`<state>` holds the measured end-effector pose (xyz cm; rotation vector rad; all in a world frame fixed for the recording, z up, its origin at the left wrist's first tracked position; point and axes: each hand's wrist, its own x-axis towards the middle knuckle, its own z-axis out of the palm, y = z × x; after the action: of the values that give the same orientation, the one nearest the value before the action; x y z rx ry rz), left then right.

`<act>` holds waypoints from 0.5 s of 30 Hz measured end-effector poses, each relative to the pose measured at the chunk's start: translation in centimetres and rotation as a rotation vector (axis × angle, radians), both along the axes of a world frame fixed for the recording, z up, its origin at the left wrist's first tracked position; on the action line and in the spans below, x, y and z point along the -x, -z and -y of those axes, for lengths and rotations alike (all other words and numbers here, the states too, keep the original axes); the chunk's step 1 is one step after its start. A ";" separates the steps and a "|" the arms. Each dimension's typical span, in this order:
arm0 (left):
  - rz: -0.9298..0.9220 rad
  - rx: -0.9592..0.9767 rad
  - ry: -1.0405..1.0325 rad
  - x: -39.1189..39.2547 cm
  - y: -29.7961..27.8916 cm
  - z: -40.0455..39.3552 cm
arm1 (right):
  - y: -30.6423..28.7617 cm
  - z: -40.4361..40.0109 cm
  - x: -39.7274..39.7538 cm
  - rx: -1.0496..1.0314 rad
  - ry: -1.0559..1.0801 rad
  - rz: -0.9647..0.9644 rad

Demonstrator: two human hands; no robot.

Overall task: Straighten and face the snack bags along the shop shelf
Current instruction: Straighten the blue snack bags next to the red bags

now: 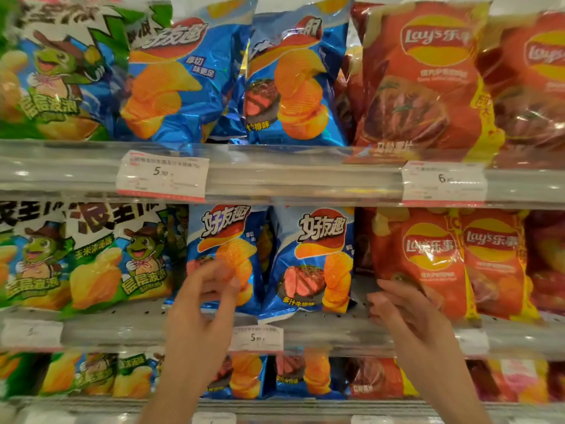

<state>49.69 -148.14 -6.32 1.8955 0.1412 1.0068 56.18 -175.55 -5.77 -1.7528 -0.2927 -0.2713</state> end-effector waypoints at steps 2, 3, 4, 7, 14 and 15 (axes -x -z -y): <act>-0.034 0.037 0.055 -0.1 0.0 1.5 | -0.1 0.8 -0.2 -0.006 -0.004 -0.028; -0.041 0.050 0.073 -0.3 0.0 2.2 | -0.1 1.2 -0.4 -0.003 -0.009 -0.033; -0.047 0.060 0.084 -0.5 -0.1 2.8 | -0.3 1.5 -0.5 0.007 -0.016 -0.028; -0.075 0.064 0.100 -1.5 -1.0 4.3 | -1.1 1.4 -0.7 0.017 -0.035 0.009; -0.298 -0.016 0.160 -6.1 -3.6 6.1 | -2.0 -3.2 -4.6 0.174 -0.152 -0.050; -0.329 -0.016 0.170 -6.7 -3.9 6.2 | -2.2 -4.0 -5.3 0.165 -0.170 -0.071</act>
<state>56.38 -154.37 -2.47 2.0388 0.1604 0.5799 61.43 -171.57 -3.55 -1.8823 -0.4197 -0.0638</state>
